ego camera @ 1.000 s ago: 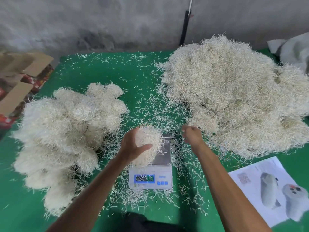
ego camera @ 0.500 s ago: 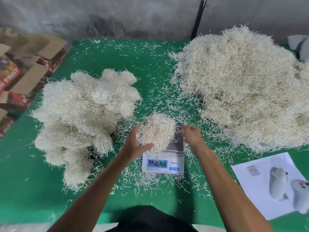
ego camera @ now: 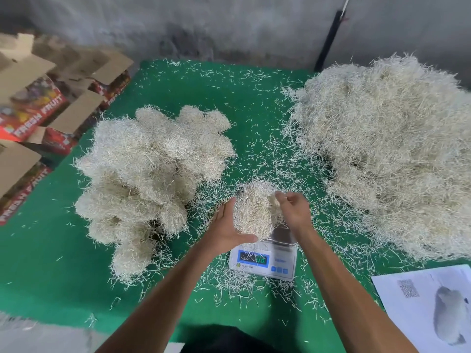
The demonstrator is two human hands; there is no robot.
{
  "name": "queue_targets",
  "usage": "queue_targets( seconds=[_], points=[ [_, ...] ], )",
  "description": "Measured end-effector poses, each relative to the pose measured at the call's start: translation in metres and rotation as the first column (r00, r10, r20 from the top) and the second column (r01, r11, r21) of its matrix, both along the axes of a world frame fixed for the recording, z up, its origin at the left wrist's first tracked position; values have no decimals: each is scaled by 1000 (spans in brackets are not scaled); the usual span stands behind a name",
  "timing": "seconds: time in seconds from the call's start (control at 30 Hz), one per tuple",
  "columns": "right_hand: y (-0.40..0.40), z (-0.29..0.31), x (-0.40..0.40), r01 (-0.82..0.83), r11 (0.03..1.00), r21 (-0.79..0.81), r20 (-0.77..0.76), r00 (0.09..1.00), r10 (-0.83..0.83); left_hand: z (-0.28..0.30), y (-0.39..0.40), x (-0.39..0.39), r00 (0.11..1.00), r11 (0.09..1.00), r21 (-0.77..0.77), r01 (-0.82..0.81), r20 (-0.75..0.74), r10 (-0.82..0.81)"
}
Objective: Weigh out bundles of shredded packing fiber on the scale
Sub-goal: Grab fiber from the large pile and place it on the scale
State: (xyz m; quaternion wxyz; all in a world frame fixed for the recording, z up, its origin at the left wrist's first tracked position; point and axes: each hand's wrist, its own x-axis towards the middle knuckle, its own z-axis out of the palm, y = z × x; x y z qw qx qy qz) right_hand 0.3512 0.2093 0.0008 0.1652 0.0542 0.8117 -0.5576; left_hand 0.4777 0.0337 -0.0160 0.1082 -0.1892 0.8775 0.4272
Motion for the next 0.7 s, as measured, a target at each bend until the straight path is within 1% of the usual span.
queue_targets(
  seconds=[0.13, 0.27, 0.3, 0.33, 0.4, 0.43, 0.47, 0.5, 0.53, 0.6, 0.63, 0.7],
  points=[
    [-2, -1, -3, -32, 999, 22, -54, 998, 33, 2, 1, 2, 1000, 1000, -11, -10, -2, 10],
    [-12, -1, -2, -123, 992, -23, -76, 990, 121, 0, 12, -2, 999, 994, -95, 50, 24, -47],
    [-14, -2, -1, -158, 987, -9, -80, 984, 157, -1, 15, -4, 999, 992, -117, 50, 25, -48],
    [-16, -5, 2, -204, 978, 40, -97, 973, 207, -3, 17, -5, 999, 992, -121, 37, 29, -33],
    [-21, -12, 10, -301, 940, 163, -145, 935, 324, -4, 16, -8, 999, 998, -50, -47, 25, 48],
    [-25, -16, 16, -347, 919, 188, -159, 913, 377, -4, 16, -9, 995, 995, 11, -98, 10, 98],
    [-29, -19, 23, -385, 907, 171, -160, 897, 411, -4, 14, -9, 987, 985, 74, -159, -11, 160],
    [-35, -20, 30, -407, 905, 119, -152, 894, 422, -1, 12, -10, 971, 963, 148, -227, -36, 235],
    [-42, -21, 37, -404, 913, 49, -135, 903, 407, 4, 8, -10, 941, 918, 241, -315, -46, 335],
    [-58, -17, 47, -343, 937, -66, -115, 935, 334, 17, 1, -12, 863, 796, 413, -442, -46, 503],
    [-66, -13, 52, -322, 942, -98, -130, 942, 309, 24, -2, -15, 821, 756, 429, -494, -56, 568],
    [-79, 0, 61, -354, 926, -131, -233, 919, 318, 39, -11, -16, 760, 725, 375, -578, -76, 646]
  ],
)
